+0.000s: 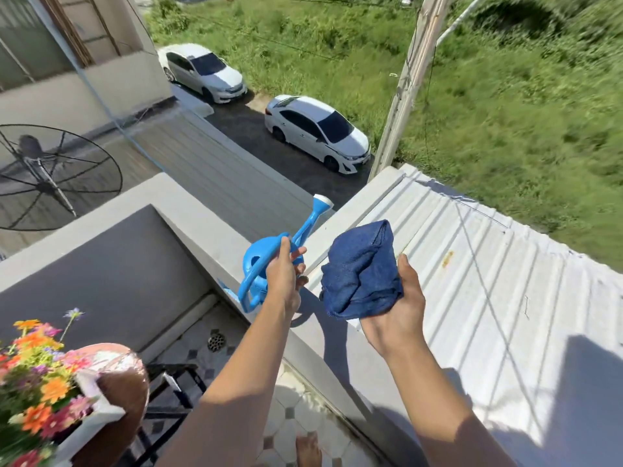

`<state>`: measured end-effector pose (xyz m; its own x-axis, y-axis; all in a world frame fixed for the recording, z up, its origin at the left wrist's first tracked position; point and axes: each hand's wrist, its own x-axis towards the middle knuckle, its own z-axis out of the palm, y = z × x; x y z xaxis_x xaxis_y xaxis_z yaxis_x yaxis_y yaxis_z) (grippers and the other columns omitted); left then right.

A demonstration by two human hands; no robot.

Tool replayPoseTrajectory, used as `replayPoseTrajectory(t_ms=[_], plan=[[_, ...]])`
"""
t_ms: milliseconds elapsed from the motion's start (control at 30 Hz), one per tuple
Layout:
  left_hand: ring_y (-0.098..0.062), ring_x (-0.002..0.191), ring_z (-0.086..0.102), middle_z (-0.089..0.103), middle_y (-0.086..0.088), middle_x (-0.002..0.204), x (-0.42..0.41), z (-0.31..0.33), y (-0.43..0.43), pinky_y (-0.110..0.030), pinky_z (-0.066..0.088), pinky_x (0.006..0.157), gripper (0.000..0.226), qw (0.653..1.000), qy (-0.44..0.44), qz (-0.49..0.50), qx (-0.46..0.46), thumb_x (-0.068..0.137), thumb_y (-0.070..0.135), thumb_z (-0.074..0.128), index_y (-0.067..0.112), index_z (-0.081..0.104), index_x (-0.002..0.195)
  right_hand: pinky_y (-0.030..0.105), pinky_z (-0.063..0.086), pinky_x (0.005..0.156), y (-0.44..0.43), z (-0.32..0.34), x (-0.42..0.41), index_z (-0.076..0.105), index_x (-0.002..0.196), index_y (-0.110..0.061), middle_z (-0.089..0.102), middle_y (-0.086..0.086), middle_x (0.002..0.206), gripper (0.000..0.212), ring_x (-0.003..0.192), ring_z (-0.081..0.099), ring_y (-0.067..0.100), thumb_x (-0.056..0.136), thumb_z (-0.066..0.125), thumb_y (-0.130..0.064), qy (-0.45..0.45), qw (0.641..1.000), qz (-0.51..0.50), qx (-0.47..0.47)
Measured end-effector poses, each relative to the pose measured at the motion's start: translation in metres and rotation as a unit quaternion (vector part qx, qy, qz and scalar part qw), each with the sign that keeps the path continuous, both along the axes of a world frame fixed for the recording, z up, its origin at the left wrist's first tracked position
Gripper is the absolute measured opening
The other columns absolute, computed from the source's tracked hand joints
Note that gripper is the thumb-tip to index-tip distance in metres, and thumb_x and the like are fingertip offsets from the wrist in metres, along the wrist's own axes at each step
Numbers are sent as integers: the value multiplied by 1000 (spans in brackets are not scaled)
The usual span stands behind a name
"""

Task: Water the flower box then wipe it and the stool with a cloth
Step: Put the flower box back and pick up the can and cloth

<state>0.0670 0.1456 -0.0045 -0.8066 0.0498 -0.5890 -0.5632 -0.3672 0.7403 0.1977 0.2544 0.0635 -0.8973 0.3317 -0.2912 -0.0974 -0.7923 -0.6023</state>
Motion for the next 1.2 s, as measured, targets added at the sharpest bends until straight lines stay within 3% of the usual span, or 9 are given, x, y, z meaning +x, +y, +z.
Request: replayPoseTrajectory(t_ms=[233,400,500,600,700,800,967,1100,1200], plan=[[-5,45,38,48,6,65,9,5,-4,-19,32,44,41,1000,10,24,-6,98,52,47,16,68,95,54,26,117,-12,3,-7,59,134,-8,60,17,135,71,132,49,36,81,60,-55,7,998,38,-52],[-8,49,38,64,6,83,12,11,-38,-18,28,39,33,996,4,82,-18,94,52,53,24,67,86,47,39,109,-19,5,-13,68,123,-10,64,15,131,59,118,62,30,91,44,-54,12,995,57,-78],[-10,52,39,66,5,82,16,15,-67,-20,27,41,38,994,13,98,-41,88,60,58,25,68,80,47,35,113,-27,1,-20,63,131,-10,60,13,136,54,124,57,29,94,45,-47,-2,993,64,-99],[-12,53,41,64,2,76,20,18,-97,-21,28,41,44,990,25,103,-96,85,61,62,18,66,79,46,41,107,-43,-6,-31,72,117,-14,68,12,125,46,117,62,29,94,47,-45,-33,995,77,-57],[-12,48,34,46,0,61,17,18,-131,-21,25,40,46,984,41,96,-142,83,56,68,16,53,65,41,54,92,-64,-12,-43,73,113,-15,71,11,119,43,109,66,28,94,46,-42,-55,992,113,-17],[-10,44,29,34,4,54,9,13,-169,-20,24,38,43,981,36,79,-175,88,46,67,18,46,63,50,47,102,-94,-25,-57,71,118,-13,67,15,127,41,117,63,32,93,52,-38,-94,979,180,18],[-12,53,38,42,2,60,-9,-12,-226,-24,30,46,28,973,6,70,-220,91,37,65,18,50,76,58,43,106,-143,-55,-83,50,135,2,58,25,134,68,123,56,44,78,74,-26,-154,952,253,80],[-12,50,39,44,1,62,-19,-48,-260,-25,33,46,30,962,-7,37,-272,92,34,62,15,47,75,48,53,86,-174,-77,-106,62,117,-5,69,20,108,45,97,67,36,73,67,-7,-187,936,269,131],[-12,51,41,47,0,64,-31,-84,-278,-26,34,48,29,953,-20,4,-302,93,35,60,14,49,76,46,54,84,-193,-109,-122,63,113,-4,72,16,103,39,94,68,36,74,64,0,-227,924,250,178]])
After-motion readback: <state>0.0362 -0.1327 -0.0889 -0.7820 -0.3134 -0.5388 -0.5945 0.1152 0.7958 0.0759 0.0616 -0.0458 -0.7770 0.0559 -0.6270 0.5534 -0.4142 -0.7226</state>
